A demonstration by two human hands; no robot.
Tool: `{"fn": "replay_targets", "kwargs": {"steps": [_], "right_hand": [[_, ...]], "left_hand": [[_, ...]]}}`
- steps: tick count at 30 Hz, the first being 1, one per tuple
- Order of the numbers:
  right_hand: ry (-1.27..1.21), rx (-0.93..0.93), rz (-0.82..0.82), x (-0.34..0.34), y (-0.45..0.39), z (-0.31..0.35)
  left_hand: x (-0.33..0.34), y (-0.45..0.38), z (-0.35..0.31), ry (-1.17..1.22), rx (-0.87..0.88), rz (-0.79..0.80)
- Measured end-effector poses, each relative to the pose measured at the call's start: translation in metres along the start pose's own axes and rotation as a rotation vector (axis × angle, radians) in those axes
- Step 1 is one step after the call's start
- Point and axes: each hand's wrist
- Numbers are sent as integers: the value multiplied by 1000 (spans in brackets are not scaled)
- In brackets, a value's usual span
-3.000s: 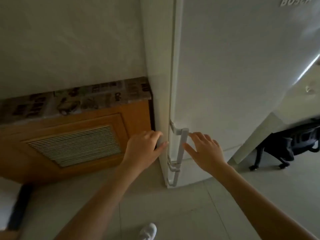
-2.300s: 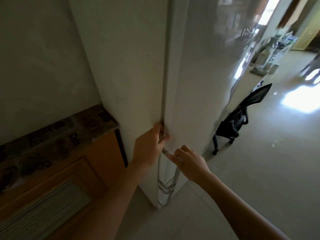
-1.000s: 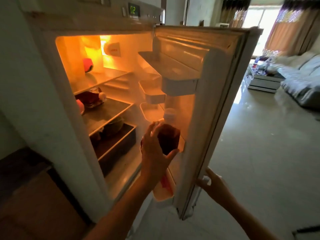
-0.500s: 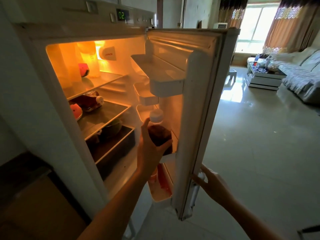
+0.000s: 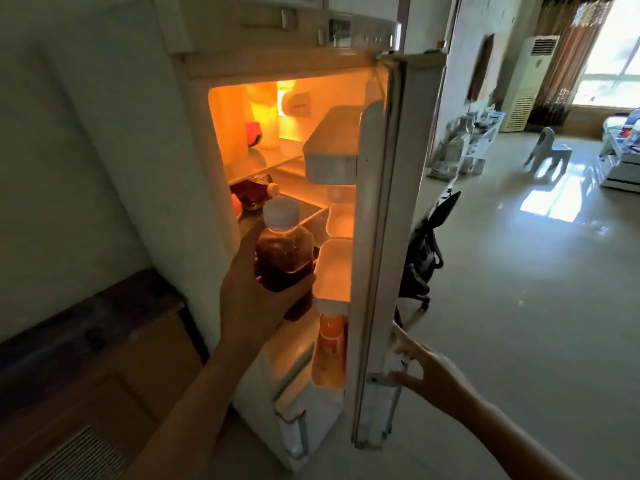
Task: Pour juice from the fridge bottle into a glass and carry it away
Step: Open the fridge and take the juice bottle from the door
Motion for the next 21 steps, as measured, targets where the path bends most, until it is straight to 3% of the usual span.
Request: {"fn": "replay_targets", "kwargs": {"steps": [9,14,21], "right_hand": [[0,-207,111,37,-59,49],[30,-220,109,54,-91,74],[65,-180,75,60,-89,65]], "left_hand": [[-54,19,21,-98,-94,-94],[-75,25,36,-226,-56,-140],[-75,26,43,-231,-71,-94]]}}
Point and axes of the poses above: each hand's wrist, its own y-axis away from the middle knuckle, its own x-axis out of the palm, z = x × y, and after that the axes turned 8 degrees about z, right-handed
